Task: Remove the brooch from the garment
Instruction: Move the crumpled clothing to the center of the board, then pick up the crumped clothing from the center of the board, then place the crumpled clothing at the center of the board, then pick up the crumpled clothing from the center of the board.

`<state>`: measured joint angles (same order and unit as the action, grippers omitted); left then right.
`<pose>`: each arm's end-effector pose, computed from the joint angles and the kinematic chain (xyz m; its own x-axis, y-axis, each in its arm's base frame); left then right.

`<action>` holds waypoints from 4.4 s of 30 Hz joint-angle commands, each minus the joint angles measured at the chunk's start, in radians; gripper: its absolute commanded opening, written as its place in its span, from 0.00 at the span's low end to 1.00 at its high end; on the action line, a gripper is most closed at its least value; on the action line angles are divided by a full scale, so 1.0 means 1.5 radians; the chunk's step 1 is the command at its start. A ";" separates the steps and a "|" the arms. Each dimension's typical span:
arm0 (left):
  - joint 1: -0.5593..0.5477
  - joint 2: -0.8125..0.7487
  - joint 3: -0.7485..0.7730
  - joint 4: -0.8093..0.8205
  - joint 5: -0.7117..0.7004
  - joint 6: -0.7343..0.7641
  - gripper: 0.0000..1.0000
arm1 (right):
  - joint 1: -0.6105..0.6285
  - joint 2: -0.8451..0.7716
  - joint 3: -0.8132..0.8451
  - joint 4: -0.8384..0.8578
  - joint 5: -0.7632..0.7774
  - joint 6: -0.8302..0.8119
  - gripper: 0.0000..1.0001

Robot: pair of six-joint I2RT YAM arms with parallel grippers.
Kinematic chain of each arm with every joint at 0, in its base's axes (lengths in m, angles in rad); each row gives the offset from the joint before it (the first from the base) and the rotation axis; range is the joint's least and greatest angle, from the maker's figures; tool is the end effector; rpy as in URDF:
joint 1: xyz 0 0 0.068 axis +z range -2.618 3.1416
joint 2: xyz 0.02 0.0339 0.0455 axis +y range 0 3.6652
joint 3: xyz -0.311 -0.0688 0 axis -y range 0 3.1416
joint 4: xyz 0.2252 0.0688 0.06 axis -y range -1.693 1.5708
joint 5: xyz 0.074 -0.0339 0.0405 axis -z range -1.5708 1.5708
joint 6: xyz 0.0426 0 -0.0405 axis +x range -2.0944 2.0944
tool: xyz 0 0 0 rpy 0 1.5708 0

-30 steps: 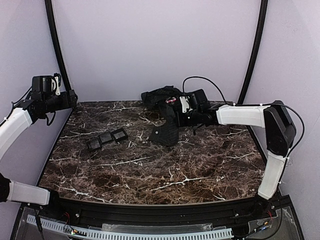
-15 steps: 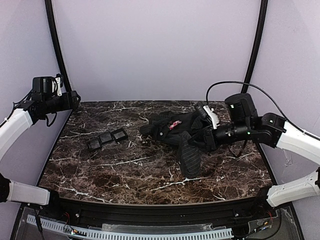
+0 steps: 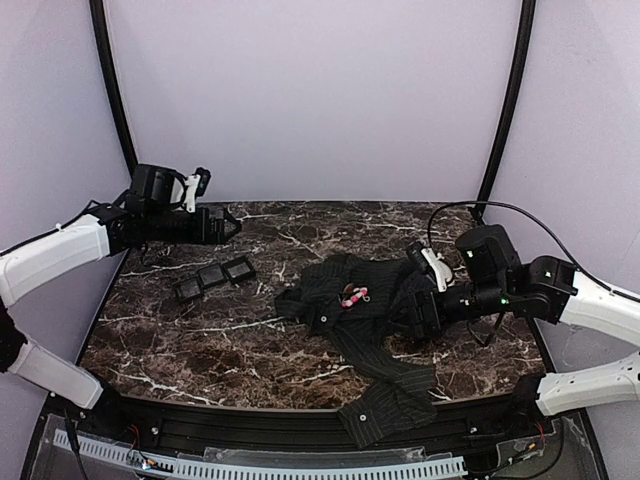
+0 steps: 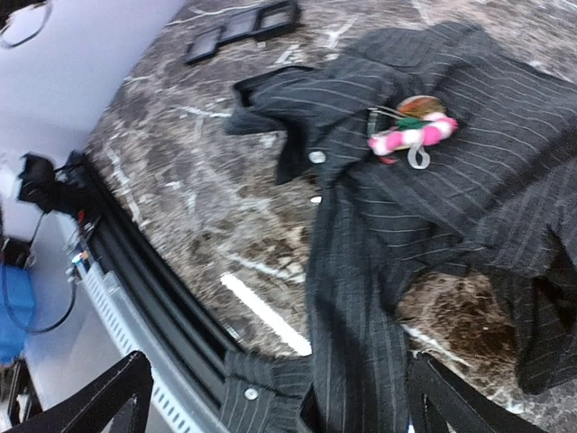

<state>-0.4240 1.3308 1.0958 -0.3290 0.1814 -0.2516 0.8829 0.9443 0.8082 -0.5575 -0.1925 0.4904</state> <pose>0.2493 -0.1210 0.3595 -0.6072 0.0054 -0.7945 0.4052 0.8623 -0.3038 0.0940 0.1272 0.3203 -0.7592 -0.1957 -0.6207 -0.5602 0.6821 0.4701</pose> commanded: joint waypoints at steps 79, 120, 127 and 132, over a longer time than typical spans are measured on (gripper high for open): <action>-0.218 0.101 0.010 -0.129 0.115 -0.081 0.91 | -0.085 0.331 0.177 0.150 0.191 -0.136 0.71; -0.251 0.508 0.276 -0.061 0.299 -0.023 0.38 | -0.020 0.389 0.057 0.303 0.091 0.129 0.39; -0.251 0.493 0.273 -0.040 0.357 -0.029 0.01 | -0.016 0.386 0.056 0.310 0.080 0.146 0.38; -0.251 0.441 0.236 0.041 0.429 -0.049 0.01 | -0.009 0.386 0.065 0.307 0.075 0.169 0.36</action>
<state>-0.7952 2.0956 1.4857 -0.3805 0.7212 -0.3000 0.8528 1.5280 0.8989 -0.1196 -0.0658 0.7044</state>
